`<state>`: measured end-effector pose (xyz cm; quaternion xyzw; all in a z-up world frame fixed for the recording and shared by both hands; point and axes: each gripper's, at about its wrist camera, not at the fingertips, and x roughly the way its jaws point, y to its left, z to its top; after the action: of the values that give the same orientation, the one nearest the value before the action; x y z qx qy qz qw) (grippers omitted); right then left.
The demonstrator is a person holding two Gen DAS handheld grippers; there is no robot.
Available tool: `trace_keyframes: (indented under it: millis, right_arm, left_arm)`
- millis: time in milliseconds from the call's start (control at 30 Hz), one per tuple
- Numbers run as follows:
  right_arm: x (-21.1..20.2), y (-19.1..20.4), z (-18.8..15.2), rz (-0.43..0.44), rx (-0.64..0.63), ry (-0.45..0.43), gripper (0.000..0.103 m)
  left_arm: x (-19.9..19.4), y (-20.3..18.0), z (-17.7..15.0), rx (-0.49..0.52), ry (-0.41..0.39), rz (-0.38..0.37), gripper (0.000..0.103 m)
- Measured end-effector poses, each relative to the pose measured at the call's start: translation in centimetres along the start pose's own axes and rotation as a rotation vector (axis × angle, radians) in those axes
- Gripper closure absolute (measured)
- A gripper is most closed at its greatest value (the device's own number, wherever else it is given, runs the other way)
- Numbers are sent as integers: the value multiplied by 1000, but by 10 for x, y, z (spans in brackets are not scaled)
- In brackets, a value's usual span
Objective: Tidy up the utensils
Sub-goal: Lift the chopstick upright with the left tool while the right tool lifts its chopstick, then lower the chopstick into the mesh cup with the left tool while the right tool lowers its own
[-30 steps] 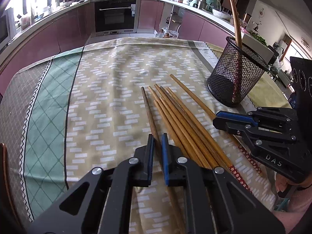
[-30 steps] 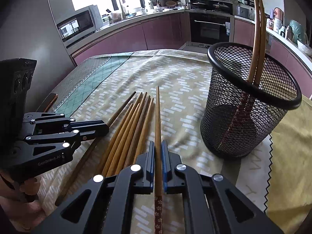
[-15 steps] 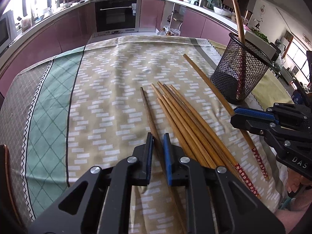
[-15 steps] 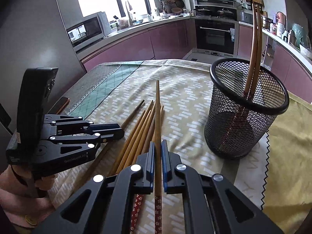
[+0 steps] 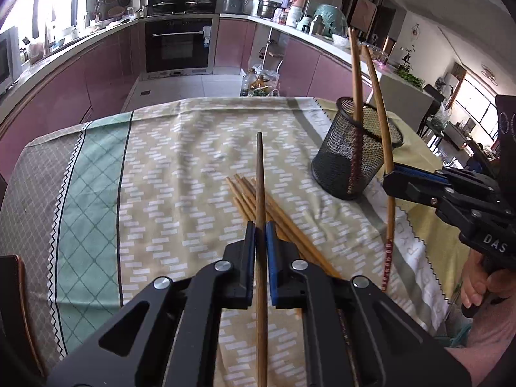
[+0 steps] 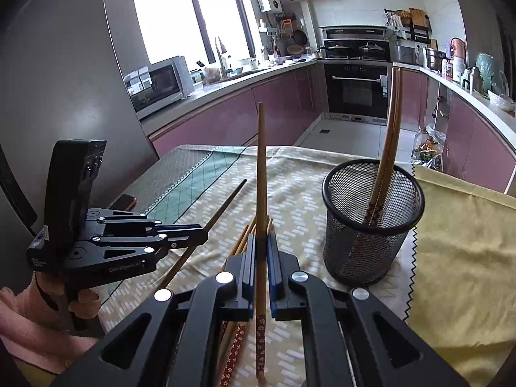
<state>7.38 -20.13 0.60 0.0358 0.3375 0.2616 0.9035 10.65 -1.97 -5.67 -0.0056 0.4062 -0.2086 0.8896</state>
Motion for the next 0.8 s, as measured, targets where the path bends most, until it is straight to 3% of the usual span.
trace_keyframes:
  millis: [400, 800]
  right_arm:
    - [-38, -23, 23, 7, 29, -132, 97]
    - [-61, -39, 52, -52, 11, -225, 97]
  left_arm:
    - [-72, -20, 36, 17, -182, -168, 96]
    - [-83, -45, 95, 36, -311, -238, 96]
